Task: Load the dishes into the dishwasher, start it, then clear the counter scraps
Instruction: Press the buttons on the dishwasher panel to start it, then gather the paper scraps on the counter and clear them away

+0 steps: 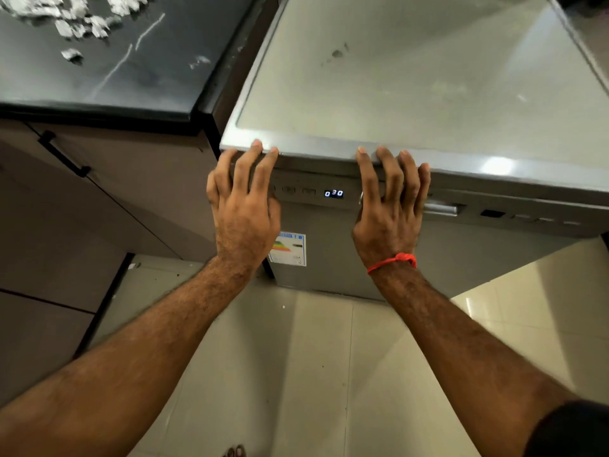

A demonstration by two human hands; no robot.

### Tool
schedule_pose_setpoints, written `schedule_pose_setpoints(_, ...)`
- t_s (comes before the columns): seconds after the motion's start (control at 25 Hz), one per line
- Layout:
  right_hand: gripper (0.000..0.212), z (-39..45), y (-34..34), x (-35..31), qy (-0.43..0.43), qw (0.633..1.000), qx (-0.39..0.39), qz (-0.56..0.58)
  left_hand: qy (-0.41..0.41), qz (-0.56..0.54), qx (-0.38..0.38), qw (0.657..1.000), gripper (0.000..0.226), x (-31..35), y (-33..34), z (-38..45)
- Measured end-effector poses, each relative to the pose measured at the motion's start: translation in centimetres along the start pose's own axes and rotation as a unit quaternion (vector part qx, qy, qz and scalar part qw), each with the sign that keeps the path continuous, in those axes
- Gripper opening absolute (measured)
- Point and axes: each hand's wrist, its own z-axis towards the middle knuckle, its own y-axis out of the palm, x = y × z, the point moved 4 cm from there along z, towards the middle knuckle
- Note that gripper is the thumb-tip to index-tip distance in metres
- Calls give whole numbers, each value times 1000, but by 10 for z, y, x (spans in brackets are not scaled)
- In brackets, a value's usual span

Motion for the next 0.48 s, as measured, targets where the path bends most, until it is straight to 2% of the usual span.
schedule_pose_setpoints(0.16,69,13,-22,-4,7,996,-90,-5,10,-1,-32,999,55,6,-22,14)
schedule_pose_setpoints(0.32,73,29,-34,-5,22,975,-219,-6,-7,-33,-139,990,55,4,-35,29)
schedule_pose_setpoints(0.48,72,46,-47,-8,30,942,-335,-5,4,-20,-234,972,61,4,-48,42)
